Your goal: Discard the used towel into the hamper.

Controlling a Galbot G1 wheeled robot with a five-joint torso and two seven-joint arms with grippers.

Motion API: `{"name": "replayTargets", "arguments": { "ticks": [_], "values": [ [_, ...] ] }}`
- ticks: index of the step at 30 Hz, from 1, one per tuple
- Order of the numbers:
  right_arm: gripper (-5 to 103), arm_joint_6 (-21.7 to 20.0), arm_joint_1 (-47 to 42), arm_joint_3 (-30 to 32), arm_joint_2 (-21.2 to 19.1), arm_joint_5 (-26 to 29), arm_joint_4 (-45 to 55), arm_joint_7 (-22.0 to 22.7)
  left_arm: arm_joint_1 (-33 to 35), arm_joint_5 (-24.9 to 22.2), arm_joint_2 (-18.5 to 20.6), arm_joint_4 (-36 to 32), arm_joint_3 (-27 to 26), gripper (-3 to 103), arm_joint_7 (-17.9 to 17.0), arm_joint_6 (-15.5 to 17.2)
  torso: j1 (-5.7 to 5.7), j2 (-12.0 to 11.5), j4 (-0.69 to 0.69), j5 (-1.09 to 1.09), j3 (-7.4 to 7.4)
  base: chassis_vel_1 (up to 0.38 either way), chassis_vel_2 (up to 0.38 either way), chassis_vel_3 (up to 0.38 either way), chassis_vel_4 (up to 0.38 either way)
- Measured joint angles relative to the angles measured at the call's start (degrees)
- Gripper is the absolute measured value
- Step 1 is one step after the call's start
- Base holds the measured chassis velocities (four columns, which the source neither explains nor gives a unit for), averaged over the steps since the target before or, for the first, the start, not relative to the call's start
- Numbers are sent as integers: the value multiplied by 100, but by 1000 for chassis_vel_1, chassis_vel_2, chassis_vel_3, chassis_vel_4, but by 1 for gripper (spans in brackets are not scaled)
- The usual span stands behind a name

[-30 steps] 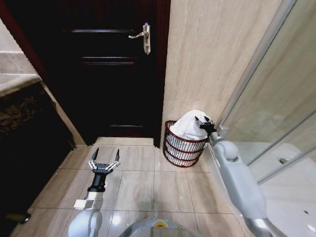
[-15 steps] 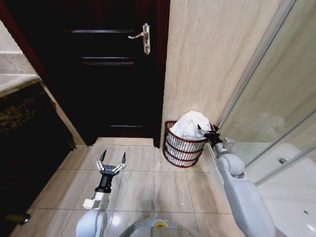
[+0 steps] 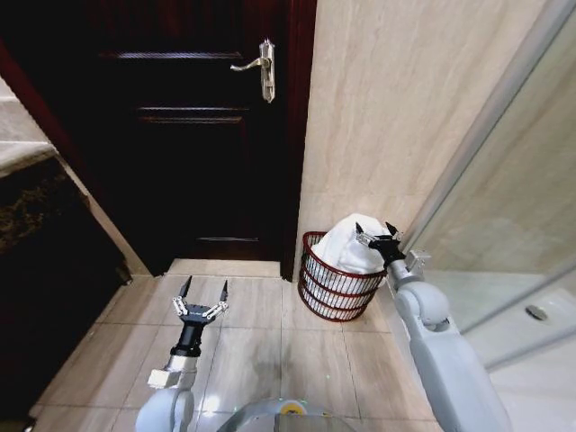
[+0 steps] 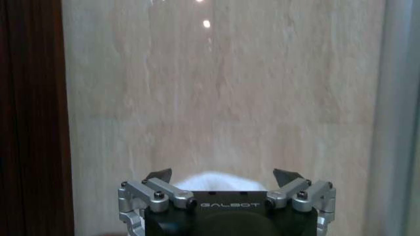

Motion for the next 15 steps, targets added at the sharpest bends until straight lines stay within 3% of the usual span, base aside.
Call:
{"name": "replayTargets", "arguments": {
  "ticks": [7, 15],
  "values": [
    [100, -593, 268, -130, -321, 625, -185, 38, 3, -19, 3, -48, 5, 100, 2, -11, 0, 3, 2, -1, -1, -10, 7, 9, -4],
    [100, -682, 970, -601, -918, 1072, -956, -280, 79, -65, 63, -134, -6, 100, 5, -22, 0, 3, 1, 0, 1, 0, 0, 0, 0]
  ]
}}
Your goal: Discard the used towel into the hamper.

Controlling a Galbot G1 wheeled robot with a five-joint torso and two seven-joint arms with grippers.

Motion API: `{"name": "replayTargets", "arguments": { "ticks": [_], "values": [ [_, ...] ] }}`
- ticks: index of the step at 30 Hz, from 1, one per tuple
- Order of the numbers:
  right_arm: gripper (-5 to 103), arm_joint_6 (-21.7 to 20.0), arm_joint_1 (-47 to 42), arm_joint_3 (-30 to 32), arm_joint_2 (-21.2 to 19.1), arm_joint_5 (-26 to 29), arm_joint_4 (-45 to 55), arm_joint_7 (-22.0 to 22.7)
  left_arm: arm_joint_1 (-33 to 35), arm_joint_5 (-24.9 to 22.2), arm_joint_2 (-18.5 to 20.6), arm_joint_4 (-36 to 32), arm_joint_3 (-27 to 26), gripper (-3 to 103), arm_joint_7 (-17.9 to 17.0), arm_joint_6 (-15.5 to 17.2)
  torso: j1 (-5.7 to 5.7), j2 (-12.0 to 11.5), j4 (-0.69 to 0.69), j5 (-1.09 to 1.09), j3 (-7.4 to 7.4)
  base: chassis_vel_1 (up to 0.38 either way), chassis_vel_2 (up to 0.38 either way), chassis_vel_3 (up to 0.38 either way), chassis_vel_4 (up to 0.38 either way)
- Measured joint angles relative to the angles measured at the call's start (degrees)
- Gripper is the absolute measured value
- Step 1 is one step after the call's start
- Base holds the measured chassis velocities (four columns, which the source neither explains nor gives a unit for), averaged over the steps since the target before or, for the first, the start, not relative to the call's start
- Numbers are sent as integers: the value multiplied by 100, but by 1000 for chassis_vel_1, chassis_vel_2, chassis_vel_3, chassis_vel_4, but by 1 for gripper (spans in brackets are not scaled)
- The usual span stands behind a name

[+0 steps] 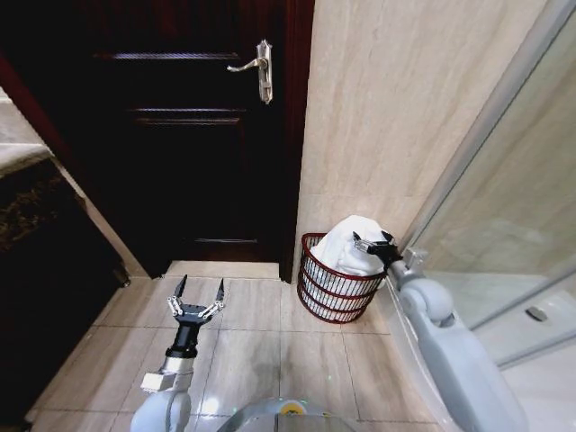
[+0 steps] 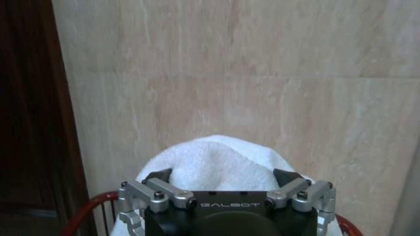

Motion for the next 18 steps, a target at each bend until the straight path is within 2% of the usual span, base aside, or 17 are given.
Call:
{"name": "replayTargets", "arguments": {
  "ticks": [3, 7, 10, 11, 14, 15, 18],
  "values": [
    [100, 4, 190, -219, -54, 30, -180, -45, 31, -81, 5, -38, -44, 100, 2, -33, 0, 0, 1, 0, 1, 0, 0, 0, 0],
    [100, -240, 356, -433, -44, 254, -286, 32, 66, -165, 23, -75, -71, 100, 2, -41, 0, 0, 1, 0, 0, 0, 0, 0, 0],
    [100, -749, 475, -618, -62, 690, -341, 382, 76, -210, 78, -119, -94, 100, 10, -42, 0, 0, 1, 0, 0, 0, 0, 0, 0],
    [100, -749, 475, -618, -62, 690, -341, 382, 76, -210, 78, -119, -94, 100, 10, -42, 0, 0, 1, 0, 0, 0, 0, 0, 0],
    [100, -1452, 494, -697, -165, 1713, -240, 1130, 50, -351, 113, -137, -134, 100, 9, -42, 0, 0, 1, -1, 0, 0, 0, 0, 0],
    [100, -1452, 494, -697, -165, 1713, -240, 1130, 50, -351, 113, -137, -134, 100, 9, -42, 0, 0, 1, -1, 0, 0, 0, 0, 0],
    [100, -1537, 603, -882, -251, 1910, -432, 1490, 59, -442, 139, -148, -171, 100, 3, -51, 0, 0, -1, 0, 1, 0, 0, 0, 0]
  ]
}}
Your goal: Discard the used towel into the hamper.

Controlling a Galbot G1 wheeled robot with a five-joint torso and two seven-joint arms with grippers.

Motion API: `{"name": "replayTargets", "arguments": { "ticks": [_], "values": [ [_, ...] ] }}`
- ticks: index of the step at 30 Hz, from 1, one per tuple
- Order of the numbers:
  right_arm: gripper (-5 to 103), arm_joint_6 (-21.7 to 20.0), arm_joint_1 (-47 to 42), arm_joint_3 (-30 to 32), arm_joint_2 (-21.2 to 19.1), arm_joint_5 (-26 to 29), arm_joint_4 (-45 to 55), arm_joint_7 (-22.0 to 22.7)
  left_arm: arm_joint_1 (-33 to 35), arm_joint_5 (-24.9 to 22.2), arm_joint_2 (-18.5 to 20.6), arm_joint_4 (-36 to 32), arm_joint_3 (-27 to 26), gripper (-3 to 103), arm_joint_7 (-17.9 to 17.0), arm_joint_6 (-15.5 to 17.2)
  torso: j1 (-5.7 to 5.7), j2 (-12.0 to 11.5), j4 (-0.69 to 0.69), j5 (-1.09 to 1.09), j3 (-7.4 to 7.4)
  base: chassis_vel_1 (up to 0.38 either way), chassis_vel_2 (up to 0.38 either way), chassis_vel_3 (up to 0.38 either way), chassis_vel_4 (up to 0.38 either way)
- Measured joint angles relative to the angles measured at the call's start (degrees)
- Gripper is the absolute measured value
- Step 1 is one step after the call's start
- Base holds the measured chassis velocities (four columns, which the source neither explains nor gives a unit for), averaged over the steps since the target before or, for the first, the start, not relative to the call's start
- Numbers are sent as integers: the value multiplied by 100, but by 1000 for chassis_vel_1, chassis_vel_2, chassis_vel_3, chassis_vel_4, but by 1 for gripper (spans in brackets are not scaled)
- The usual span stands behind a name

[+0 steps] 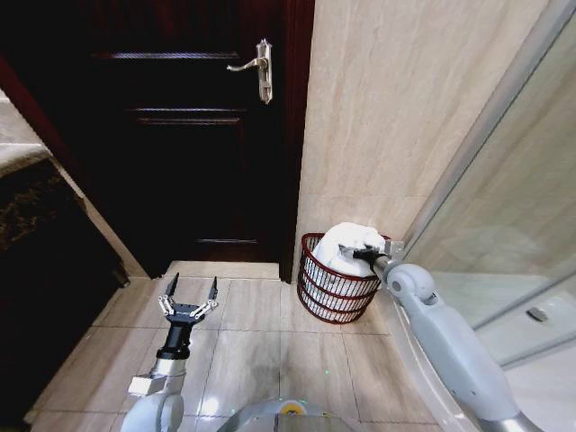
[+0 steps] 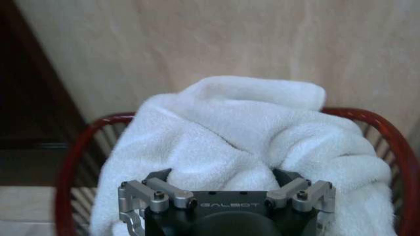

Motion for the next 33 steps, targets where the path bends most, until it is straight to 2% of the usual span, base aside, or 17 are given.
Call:
{"name": "replayTargets", "arguments": {
  "ticks": [4, 10, 23, 33],
  "values": [
    [100, -5, 230, -137, 17, 464, -195, 369, 25, -75, 47, -21, -36, 100, -4, -1, 0, 0, 2, -1, 0, 0, 0, 0, 0],
    [100, -3, 671, -413, 107, 1045, -574, 679, -24, -99, 40, -5, -50, 100, -15, -1, 0, 0, 1, -1, 0, 0, 0, 0, 0],
    [100, 23, 865, -721, 481, 1165, -1165, 808, -104, -247, 33, 3, -125, 100, -27, 27, 0, 1, 1, 0, 0, 0, 0, 0, 0],
    [100, 32, 840, -661, 769, 931, -1620, 726, -98, -258, -4, 39, -147, 100, -29, 13, 0, 1, 2, -1, 0, 0, 0, 0, 0]
  ]
}}
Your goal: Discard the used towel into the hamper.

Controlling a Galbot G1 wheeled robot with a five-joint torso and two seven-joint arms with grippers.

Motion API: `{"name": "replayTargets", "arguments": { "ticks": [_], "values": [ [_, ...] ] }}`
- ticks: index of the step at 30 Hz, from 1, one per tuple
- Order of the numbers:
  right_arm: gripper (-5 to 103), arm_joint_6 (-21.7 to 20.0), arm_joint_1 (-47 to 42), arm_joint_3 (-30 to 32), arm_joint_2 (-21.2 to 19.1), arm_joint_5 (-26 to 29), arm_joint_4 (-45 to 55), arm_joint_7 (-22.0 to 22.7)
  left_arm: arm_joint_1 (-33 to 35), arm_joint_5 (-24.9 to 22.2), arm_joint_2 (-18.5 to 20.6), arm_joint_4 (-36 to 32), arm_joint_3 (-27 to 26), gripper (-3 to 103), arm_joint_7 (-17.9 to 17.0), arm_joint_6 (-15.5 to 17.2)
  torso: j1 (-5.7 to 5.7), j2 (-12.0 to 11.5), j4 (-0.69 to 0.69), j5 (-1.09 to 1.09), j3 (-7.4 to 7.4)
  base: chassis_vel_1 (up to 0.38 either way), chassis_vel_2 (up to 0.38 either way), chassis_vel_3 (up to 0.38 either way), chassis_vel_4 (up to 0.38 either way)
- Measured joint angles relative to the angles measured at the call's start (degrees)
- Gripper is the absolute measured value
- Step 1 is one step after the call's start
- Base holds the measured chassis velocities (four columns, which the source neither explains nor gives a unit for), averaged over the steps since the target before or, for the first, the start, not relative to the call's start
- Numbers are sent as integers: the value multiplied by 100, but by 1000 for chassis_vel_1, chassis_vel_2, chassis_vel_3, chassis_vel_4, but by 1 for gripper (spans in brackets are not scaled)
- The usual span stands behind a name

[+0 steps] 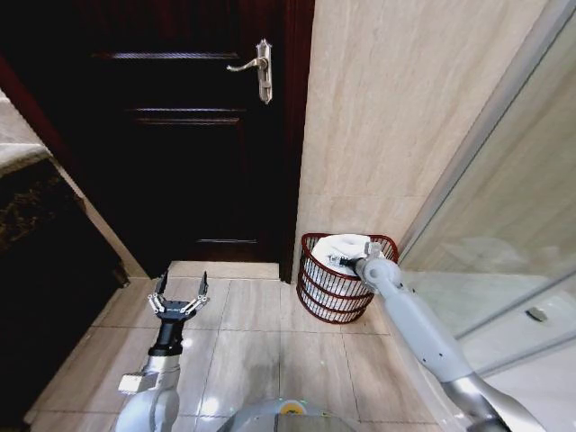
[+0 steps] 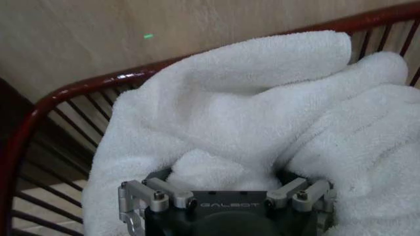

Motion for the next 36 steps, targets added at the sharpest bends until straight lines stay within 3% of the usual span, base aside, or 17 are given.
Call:
{"name": "replayTargets", "arguments": {
  "ticks": [5, 12, 13, 17, 20, 23, 29, 33, 36],
  "values": [
    [100, 10, -60, 98, 116, -185, -158, -105, 9, -5, -11, 11, -24, 100, -9, -27, -1, 5, -1, -11, -4, 0, 0, 0, 0],
    [100, 21, -150, 233, 219, -555, -212, -268, 54, -14, -26, -40, -49, 100, -21, -65, -3, 8, 2, -7, -6, 0, 0, 0, 0],
    [100, 22, -224, 302, 203, -646, -27, -289, 76, -15, -31, -55, -51, 100, -23, -68, -1, 0, 3, 8, 4, 0, 0, 0, 0],
    [100, 5, -312, 385, 96, -677, 346, -329, 74, 15, -50, -52, -27, 100, -19, -78, 1, -8, -2, 16, 11, 0, 0, 0, 0],
    [100, 71, -371, 467, -13, -776, 650, -384, 60, 63, -87, -51, 19, 100, -9, -81, 1, -7, -4, 1, 6, 0, 0, 0, 0],
    [100, 179, -468, 545, -79, -971, 933, -471, 64, 93, -102, -102, 60, 100, 1, -67, 1, -6, -1, 9, 4, 0, 0, 0, 0],
    [100, 352, -741, 789, -172, -1374, 1611, -564, 56, 117, -81, -157, 81, 100, 8, -9, 1, -3, -1, 5, 2, 0, 0, 0, 0],
    [100, 580, -994, 1002, -221, -1761, 2147, -721, 58, 107, -46, -200, 78, 100, 6, 31, 1, -1, 0, 4, 1, 0, 0, 0, 0],
    [100, 1329, -1338, 1250, -278, -2391, 2582, -1143, 71, 104, -20, -242, 76, 100, -28, 67, 1, 0, -1, 2, 0, 0, 0, 0, 0]
  ]
}}
